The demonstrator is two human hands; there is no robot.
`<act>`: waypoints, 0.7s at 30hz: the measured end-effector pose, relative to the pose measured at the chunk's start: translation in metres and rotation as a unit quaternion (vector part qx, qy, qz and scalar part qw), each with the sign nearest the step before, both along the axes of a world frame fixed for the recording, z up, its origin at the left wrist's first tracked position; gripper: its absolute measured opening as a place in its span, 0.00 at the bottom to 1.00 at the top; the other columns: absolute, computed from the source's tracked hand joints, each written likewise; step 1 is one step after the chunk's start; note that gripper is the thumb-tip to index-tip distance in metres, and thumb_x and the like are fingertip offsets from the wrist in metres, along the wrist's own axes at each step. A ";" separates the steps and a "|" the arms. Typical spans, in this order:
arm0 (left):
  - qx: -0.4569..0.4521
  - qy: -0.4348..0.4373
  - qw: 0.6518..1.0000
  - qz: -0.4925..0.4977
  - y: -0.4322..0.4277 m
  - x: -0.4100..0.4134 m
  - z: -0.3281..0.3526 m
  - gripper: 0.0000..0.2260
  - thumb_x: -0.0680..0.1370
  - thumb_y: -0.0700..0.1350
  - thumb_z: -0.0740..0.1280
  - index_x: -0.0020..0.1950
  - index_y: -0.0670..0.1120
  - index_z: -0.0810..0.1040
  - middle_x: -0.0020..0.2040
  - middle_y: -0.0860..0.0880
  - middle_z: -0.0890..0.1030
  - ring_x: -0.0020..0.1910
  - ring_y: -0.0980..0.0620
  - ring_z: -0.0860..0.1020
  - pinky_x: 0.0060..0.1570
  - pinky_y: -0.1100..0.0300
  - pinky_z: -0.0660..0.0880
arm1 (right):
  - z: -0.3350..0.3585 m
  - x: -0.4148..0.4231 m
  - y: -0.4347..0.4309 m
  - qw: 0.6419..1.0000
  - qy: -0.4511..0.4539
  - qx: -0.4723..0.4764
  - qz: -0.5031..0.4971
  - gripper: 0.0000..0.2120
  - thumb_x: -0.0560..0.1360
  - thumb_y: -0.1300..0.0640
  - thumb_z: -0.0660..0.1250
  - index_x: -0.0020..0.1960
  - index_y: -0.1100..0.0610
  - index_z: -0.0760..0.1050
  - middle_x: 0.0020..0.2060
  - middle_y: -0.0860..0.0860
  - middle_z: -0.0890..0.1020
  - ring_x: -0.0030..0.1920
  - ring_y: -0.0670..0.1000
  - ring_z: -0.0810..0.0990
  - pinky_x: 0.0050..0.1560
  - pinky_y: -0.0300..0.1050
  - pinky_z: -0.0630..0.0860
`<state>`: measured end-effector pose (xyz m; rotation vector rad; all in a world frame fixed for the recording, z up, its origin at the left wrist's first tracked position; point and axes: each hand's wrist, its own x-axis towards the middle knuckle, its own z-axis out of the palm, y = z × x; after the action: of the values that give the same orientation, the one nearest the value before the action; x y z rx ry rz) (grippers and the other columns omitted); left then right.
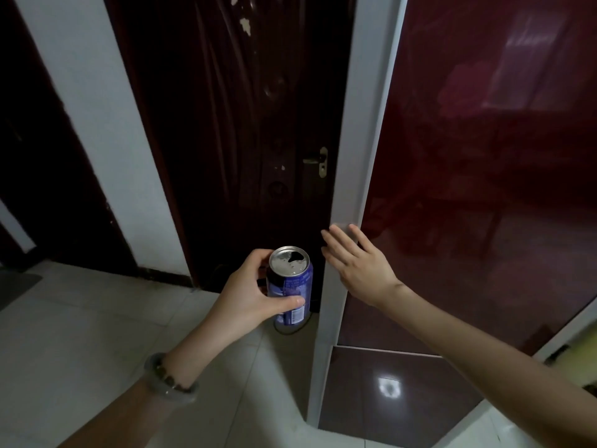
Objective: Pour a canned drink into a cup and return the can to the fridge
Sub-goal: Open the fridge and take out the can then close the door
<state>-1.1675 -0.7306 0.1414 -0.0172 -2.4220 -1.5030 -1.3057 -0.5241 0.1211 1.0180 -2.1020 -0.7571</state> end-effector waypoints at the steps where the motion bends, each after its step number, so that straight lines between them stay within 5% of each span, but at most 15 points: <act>1: -0.002 0.000 1.000 -0.003 -0.002 -0.003 0.000 0.30 0.60 0.48 0.81 0.57 0.55 0.72 0.53 0.58 0.80 0.51 0.65 0.78 0.51 0.62 0.76 | 0.001 -0.002 -0.001 1.000 -0.004 0.004 -0.008 0.27 0.71 0.50 0.65 0.69 0.53 0.69 0.73 0.56 0.64 0.74 0.57 0.60 0.72 0.59 0.53; 5: -0.003 -0.002 1.000 -0.024 -0.007 -0.011 0.000 0.30 0.59 0.50 0.80 0.57 0.56 0.72 0.53 0.58 0.80 0.52 0.63 0.78 0.53 0.58 0.77 | 0.003 -0.007 -0.005 0.999 -0.024 0.009 -0.038 0.27 0.73 0.50 0.62 0.71 0.53 0.66 0.74 0.56 0.61 0.74 0.57 0.57 0.72 0.59 0.50; 11: 0.010 -0.006 0.999 -0.046 -0.013 -0.017 0.001 0.30 0.57 0.54 0.79 0.56 0.56 0.72 0.52 0.58 0.81 0.52 0.63 0.78 0.53 0.57 0.77 | 0.006 -0.020 -0.015 0.993 -0.080 0.026 -0.088 0.27 0.79 0.52 0.52 0.76 0.56 0.52 0.76 0.57 0.46 0.76 0.59 0.41 0.69 0.59 0.32; 21: 0.001 0.001 0.998 -0.063 -0.018 -0.024 0.005 0.31 0.57 0.57 0.78 0.57 0.56 0.72 0.53 0.58 0.80 0.53 0.62 0.78 0.55 0.54 0.77 | 0.004 -0.022 -0.023 0.986 -0.138 -0.010 -0.095 0.29 0.77 0.54 0.54 0.76 0.56 0.52 0.76 0.58 0.46 0.76 0.59 0.40 0.69 0.58 0.30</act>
<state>-1.1919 -0.7489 0.1464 -0.1743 -2.4589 -1.5565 -1.3274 -0.5474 0.1250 0.9652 -2.4676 -0.7189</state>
